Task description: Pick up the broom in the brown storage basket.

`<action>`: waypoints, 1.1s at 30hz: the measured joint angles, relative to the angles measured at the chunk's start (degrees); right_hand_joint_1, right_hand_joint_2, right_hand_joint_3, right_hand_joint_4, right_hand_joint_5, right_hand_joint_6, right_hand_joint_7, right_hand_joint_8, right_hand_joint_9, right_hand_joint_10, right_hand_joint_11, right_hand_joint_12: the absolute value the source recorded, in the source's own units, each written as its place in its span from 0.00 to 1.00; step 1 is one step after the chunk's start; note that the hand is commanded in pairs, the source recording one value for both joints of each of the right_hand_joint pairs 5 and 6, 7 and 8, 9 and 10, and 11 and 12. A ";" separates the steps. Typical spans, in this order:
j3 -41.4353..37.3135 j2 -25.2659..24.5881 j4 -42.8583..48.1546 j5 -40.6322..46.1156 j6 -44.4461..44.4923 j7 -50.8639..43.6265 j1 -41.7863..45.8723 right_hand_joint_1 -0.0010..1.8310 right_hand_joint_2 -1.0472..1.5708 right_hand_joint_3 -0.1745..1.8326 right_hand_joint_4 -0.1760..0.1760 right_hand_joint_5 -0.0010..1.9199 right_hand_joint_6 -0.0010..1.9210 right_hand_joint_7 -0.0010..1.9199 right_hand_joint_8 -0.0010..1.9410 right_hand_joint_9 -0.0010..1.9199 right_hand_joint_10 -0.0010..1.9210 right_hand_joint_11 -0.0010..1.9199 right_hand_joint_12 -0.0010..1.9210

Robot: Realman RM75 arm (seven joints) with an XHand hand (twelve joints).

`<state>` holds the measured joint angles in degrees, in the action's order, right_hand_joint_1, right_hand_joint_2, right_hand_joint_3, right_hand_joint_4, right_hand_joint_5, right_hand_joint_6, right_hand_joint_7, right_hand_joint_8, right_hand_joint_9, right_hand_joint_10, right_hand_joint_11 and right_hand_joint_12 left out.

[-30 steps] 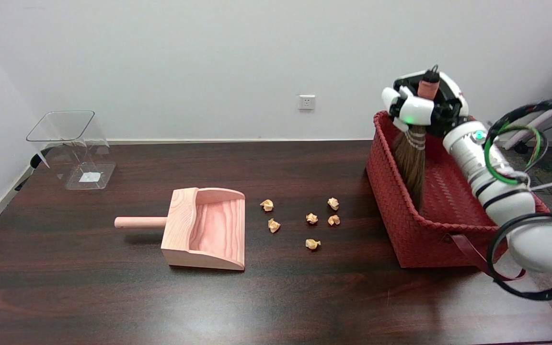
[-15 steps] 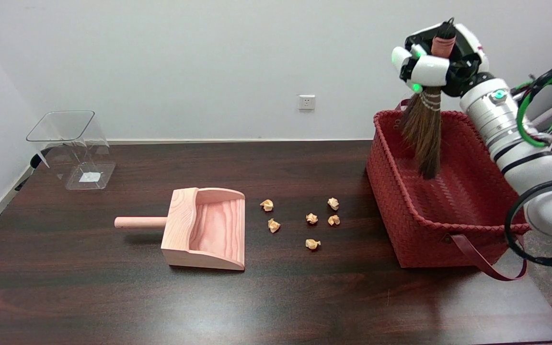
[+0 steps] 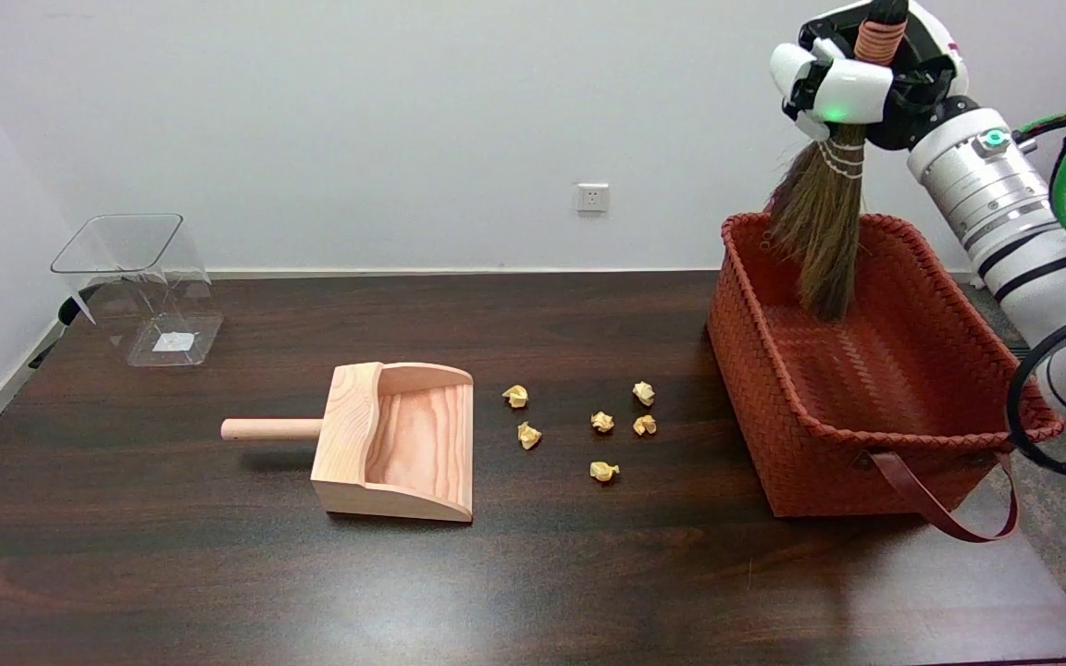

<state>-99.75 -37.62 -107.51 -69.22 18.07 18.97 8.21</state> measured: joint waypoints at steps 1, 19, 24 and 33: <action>-0.08 0.33 -0.05 0.89 -0.14 -0.12 -0.08 0.75 0.71 0.59 0.50 1.00 1.00 1.00 0.99 1.00 1.00 1.00 1.00; 2.99 3.10 -0.82 9.60 -1.45 1.33 -1.40 0.75 0.71 0.59 0.50 1.00 1.00 1.00 0.99 1.00 1.00 1.00 1.00; 5.33 3.40 -0.93 10.66 -1.54 2.31 -2.32 0.74 0.71 0.59 0.50 1.00 1.00 1.00 0.99 1.00 1.00 1.00 1.00; 12.43 3.71 -0.97 11.98 -1.60 3.75 -7.23 0.74 0.71 0.60 0.50 1.00 1.00 1.00 0.99 1.00 1.00 1.00 1.00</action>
<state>-87.32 -33.91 -108.48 -57.24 16.47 22.72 0.99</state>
